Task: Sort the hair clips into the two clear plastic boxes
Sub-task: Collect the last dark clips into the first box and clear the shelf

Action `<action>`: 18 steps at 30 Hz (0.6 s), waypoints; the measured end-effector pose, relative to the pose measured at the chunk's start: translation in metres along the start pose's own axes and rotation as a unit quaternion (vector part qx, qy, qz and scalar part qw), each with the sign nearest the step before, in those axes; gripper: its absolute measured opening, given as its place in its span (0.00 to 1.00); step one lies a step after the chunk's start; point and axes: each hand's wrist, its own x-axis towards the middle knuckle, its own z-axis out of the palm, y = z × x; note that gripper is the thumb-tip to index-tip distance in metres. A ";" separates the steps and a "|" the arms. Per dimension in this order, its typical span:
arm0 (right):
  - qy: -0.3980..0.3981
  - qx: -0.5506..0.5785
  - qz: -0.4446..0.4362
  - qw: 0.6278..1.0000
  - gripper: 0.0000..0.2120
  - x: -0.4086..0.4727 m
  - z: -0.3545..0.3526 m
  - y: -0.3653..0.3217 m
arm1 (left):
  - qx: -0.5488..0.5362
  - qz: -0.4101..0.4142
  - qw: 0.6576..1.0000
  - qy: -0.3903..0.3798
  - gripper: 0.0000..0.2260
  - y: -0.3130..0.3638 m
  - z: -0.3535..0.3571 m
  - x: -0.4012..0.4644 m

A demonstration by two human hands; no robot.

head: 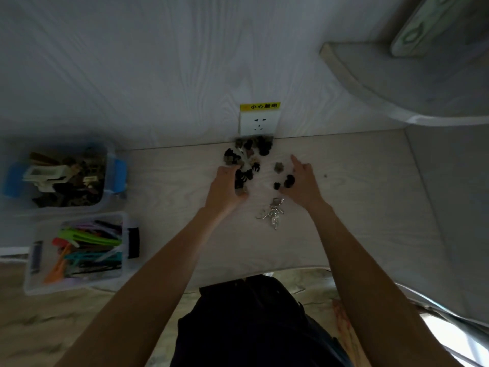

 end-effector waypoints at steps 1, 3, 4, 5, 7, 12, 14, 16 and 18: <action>-0.015 -0.013 -0.011 1.000 0.43 0.006 0.001 -0.006 | -0.001 -0.005 1.000 -0.002 0.32 0.003 0.000 0.002; -0.052 -0.052 -0.042 0.996 0.41 0.015 0.004 -0.017 | 0.005 -0.007 1.000 -0.007 0.34 0.005 0.001 0.006; -0.067 -0.069 -0.055 0.994 0.40 0.017 0.005 -0.022 | 0.008 -0.006 1.000 -0.008 0.35 0.006 0.001 0.008; -0.078 -0.082 -0.065 0.991 0.39 0.018 0.008 -0.026 | 0.013 -0.005 1.000 -0.008 0.36 0.007 0.002 0.010; -0.088 -0.106 -0.073 0.988 0.42 0.018 0.015 -0.034 | 0.025 -0.004 1.000 -0.011 0.37 0.008 0.002 0.013; -0.077 -0.109 -0.077 0.988 0.42 0.015 0.033 -0.052 | 0.028 -0.016 0.999 -0.035 0.35 0.007 -0.004 0.018; -0.055 -0.086 -0.083 0.991 0.35 0.011 0.038 -0.056 | 0.018 -0.009 0.999 -0.038 0.32 0.006 -0.007 0.017; -0.036 -0.080 -0.088 0.992 0.27 0.005 0.044 -0.058 | 0.022 0.003 0.999 -0.042 0.29 0.004 -0.009 0.014; -0.028 -0.064 -0.080 0.994 0.23 0.001 0.049 -0.060 | 0.021 0.013 0.999 -0.043 0.26 0.003 -0.011 0.011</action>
